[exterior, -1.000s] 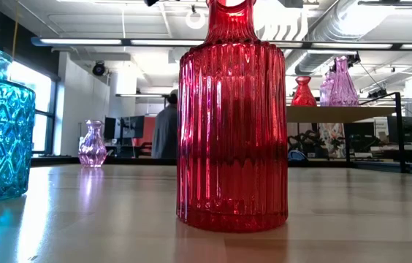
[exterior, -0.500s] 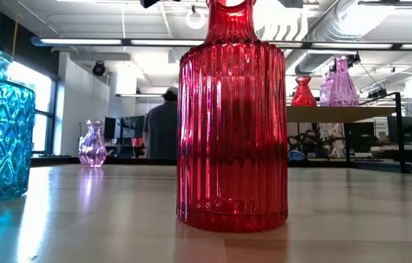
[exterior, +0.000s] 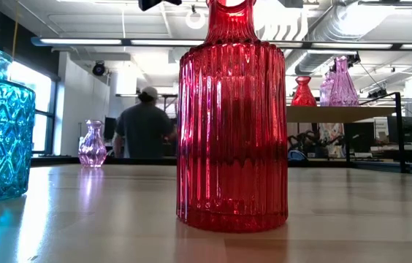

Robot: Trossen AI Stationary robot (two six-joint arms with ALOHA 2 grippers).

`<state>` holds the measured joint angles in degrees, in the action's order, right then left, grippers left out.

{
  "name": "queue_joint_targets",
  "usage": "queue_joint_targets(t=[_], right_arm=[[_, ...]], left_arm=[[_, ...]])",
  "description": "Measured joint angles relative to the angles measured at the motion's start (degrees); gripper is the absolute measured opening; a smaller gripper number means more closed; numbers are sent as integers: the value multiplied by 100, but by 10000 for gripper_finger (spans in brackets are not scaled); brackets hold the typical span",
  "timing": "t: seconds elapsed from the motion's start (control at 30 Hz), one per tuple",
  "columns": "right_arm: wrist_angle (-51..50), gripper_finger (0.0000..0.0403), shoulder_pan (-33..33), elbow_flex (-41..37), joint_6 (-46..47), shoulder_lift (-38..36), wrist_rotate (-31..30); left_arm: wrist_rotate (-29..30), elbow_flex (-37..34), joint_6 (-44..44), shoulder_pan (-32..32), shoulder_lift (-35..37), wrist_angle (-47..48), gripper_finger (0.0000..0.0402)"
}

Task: Sort vases onto shelf
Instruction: Put the top transparent vase on the shelf aligned with the other transparent vase

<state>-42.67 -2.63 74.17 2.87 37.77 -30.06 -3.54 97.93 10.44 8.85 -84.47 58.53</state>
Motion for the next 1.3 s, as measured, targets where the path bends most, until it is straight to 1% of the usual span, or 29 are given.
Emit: queue_joint_targets(t=[0.3,0.53,0.83,1.07,1.23,1.3], right_arm=[[875,83,0,-1324,21,-736,1],[1789,83,-1,-2390,29,-1044,-28],[3029,83,-1,-3528,-25,-1046,-411],[3957,83,1,-4207,-130,-1031,-682],[4682,83,-1,-4617,-187,-802,-741],[4943,83,-1,-4709,-279,-661,-857]], left_arm=[[-2,0,6,159,0,-1,86],[-3,0,4,170,0,-1,86],[-5,0,-1,170,0,1,86],[-10,0,-5,170,0,4,86],[-16,0,-7,170,0,5,86],[-20,0,-10,170,0,6,86]])
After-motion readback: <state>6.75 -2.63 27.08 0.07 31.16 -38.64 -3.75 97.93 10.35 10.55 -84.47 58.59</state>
